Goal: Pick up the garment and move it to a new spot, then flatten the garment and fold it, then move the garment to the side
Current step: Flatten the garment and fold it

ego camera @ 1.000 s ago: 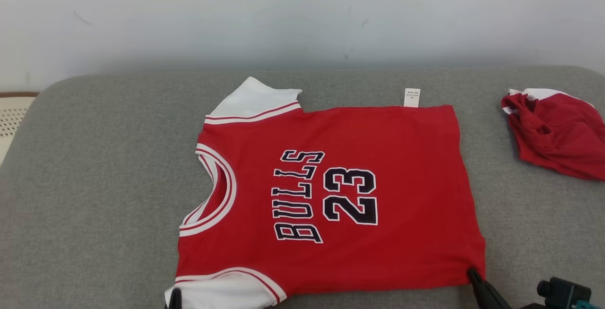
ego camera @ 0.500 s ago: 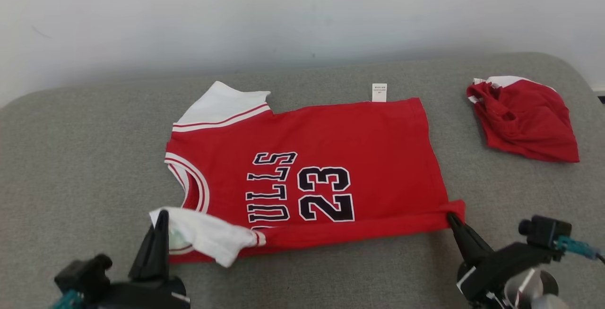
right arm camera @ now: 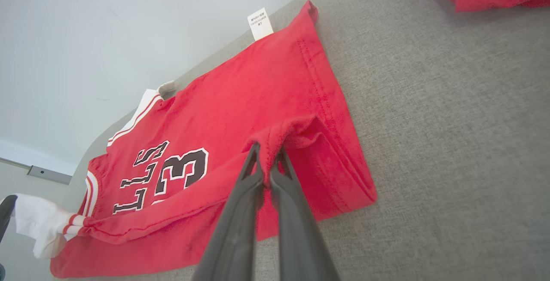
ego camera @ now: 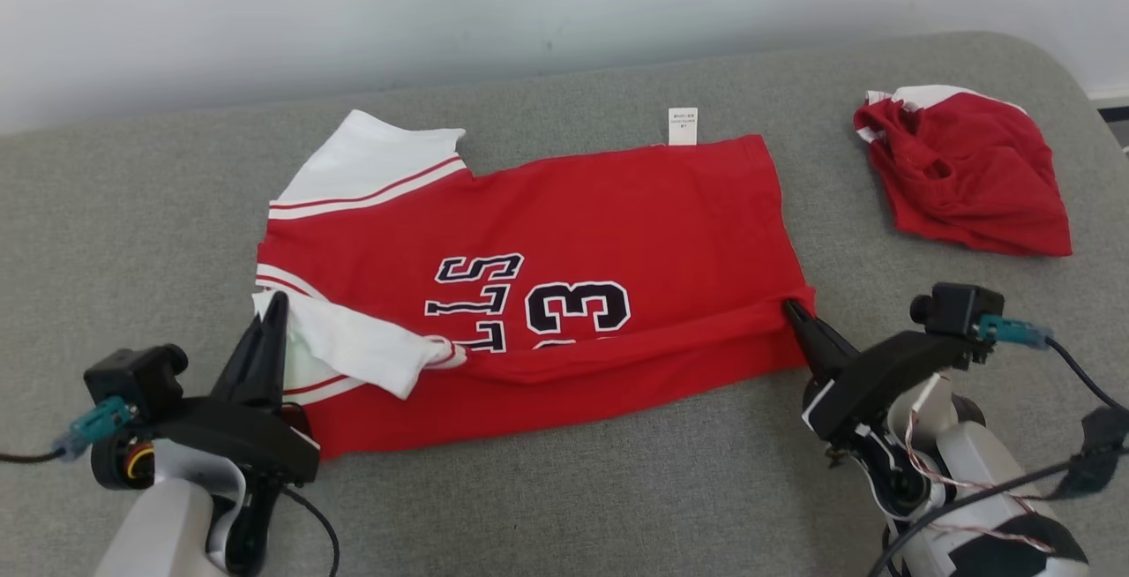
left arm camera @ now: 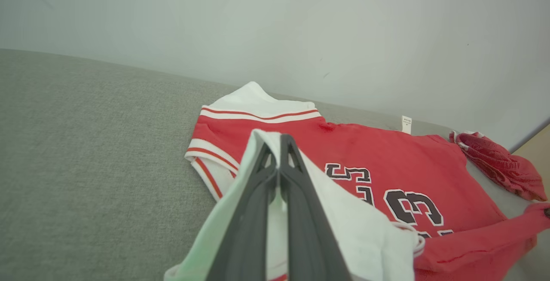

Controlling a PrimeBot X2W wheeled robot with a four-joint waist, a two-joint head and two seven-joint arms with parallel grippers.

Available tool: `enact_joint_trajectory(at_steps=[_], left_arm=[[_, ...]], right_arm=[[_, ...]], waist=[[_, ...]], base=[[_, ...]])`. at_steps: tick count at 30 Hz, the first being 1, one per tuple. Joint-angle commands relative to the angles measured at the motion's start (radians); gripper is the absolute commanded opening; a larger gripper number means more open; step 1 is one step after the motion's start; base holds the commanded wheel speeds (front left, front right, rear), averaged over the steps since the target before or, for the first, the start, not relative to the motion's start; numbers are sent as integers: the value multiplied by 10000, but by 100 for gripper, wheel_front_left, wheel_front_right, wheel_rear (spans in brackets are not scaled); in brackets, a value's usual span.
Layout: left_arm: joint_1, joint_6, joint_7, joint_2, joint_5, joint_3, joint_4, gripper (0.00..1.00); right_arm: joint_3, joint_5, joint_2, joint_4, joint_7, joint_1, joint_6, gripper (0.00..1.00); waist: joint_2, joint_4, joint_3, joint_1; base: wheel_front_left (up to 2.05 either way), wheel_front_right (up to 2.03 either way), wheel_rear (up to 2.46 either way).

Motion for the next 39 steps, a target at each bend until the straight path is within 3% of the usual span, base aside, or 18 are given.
enact_joint_trajectory(at_steps=[1, 11, 12, 13, 14, 15, 23, 32, 39], left_arm=[[-176, -5, -42, 89, 7, 15, 185, 0], [-1395, -256, -505, 119, -124, -132, 2224, 0], [-1479, -260, -552, 120, -114, -175, 2385, 4], [-1561, -263, -604, 117, -85, -213, 2537, 87], [-1629, -287, -663, 107, -61, -243, 2668, 100], [-1684, -310, -714, 98, -50, -265, 2783, 100], [-1305, -349, -1048, 45, 10, -48, 2562, 100], [634, -17, -1069, -116, 512, 651, 359, 100], [1924, 275, -1071, -373, 841, 843, -649, 100]], right_arm=[[82, 57, 35, 116, -60, -200, -3, 0], [831, 536, 163, 1740, -628, -1603, -3, 0], [913, 560, 157, 1864, -722, -1687, -3, 1], [1023, 578, 135, 1978, -821, -1765, -3, 37], [1138, 597, 105, 2045, -940, -1832, -3, 78], [1230, 671, 80, 2130, -1043, -1862, -3, 100], [1929, 584, -511, 2146, -2268, -1610, -3, 100], [2020, 280, -1259, 1622, -3274, -583, -3, 100], [1780, 346, -1394, 1353, -3355, 91, -3, 100]], waist=[[-1, -92, 155, -2], [-1, -167, 454, -2], [-1, -161, 465, -2], [-1, -153, 468, -2], [-1, -141, 465, -2], [-1, -123, 447, -2], [-1, 53, 84, -2], [-1, 243, -233, -2], [-1, 323, -300, -2]], base=[[0, 0, 0], [0, 0, 0], [0, 0, 0], [0, 0, 0], [0, 0, 0], [0, 0, 0], [0, 0, 0], [0, 0, 0], [0, 0, 0]])
